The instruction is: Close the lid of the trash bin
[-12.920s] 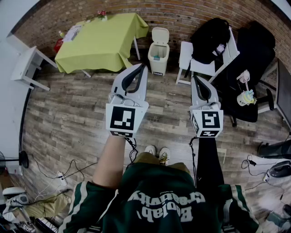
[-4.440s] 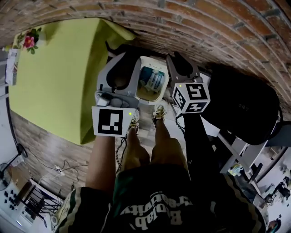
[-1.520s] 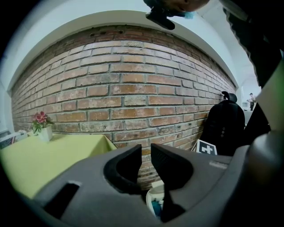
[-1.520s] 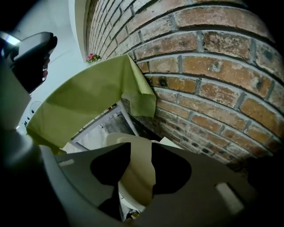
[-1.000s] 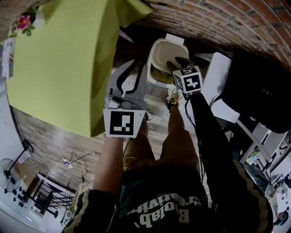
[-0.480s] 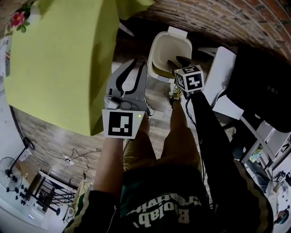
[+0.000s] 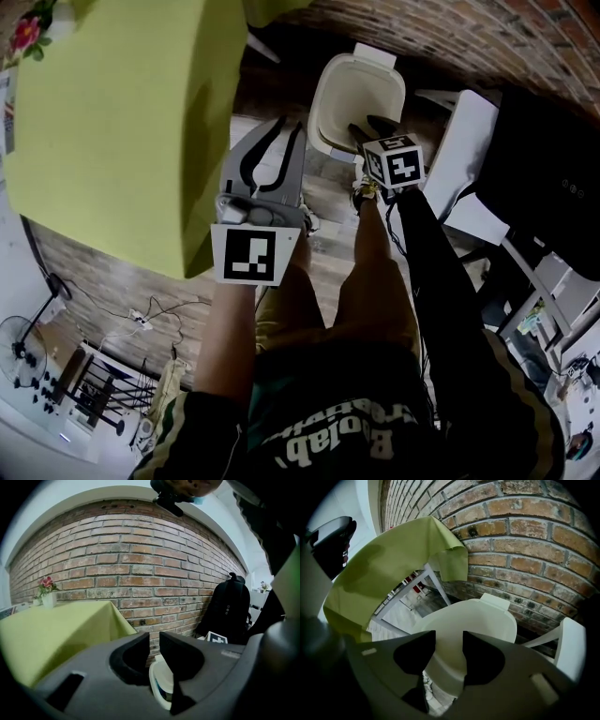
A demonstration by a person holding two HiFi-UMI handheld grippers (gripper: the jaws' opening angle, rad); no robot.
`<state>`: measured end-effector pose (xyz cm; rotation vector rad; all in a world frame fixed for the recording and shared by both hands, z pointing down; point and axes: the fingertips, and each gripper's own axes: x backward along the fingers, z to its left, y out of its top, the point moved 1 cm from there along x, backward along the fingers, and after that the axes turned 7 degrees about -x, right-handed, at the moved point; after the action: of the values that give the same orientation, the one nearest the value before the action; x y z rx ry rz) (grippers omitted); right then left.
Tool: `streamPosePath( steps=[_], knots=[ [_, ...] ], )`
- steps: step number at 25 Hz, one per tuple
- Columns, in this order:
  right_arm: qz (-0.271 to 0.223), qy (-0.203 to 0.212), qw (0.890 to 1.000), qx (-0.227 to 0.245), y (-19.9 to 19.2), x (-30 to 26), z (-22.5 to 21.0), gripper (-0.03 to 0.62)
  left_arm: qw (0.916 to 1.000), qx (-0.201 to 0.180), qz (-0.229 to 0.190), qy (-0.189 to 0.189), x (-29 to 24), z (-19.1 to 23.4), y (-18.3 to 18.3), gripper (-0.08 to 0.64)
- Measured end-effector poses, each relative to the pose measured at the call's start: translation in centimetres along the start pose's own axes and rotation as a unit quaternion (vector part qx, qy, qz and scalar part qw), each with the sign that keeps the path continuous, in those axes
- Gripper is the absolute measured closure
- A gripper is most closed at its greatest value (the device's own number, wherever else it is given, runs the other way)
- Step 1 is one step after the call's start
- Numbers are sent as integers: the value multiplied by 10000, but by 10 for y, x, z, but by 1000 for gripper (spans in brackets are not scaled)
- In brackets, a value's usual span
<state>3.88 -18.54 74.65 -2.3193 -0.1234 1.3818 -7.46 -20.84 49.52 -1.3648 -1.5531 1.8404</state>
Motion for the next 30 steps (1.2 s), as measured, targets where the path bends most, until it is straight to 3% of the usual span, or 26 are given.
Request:
streamPosePath(
  steps=[5,11,22,30],
  knots=[
    [83,40,9999,-143,-10,-9,-1,385,9999,112,58,-4,-2,-3,-11,483],
    [272,52,9996,8,-18,-18,-1,380,9999,166,24,-2,-4,-5,-12,483],
    [525,222,9982,-166,-40,-41,2,305,9996,257,-31,-104,0,-1,-19,474],
    [520,225,9984,-82,-47,-49,3,285,9997,234,-17,-109,4,1,-25,474]
  ],
)
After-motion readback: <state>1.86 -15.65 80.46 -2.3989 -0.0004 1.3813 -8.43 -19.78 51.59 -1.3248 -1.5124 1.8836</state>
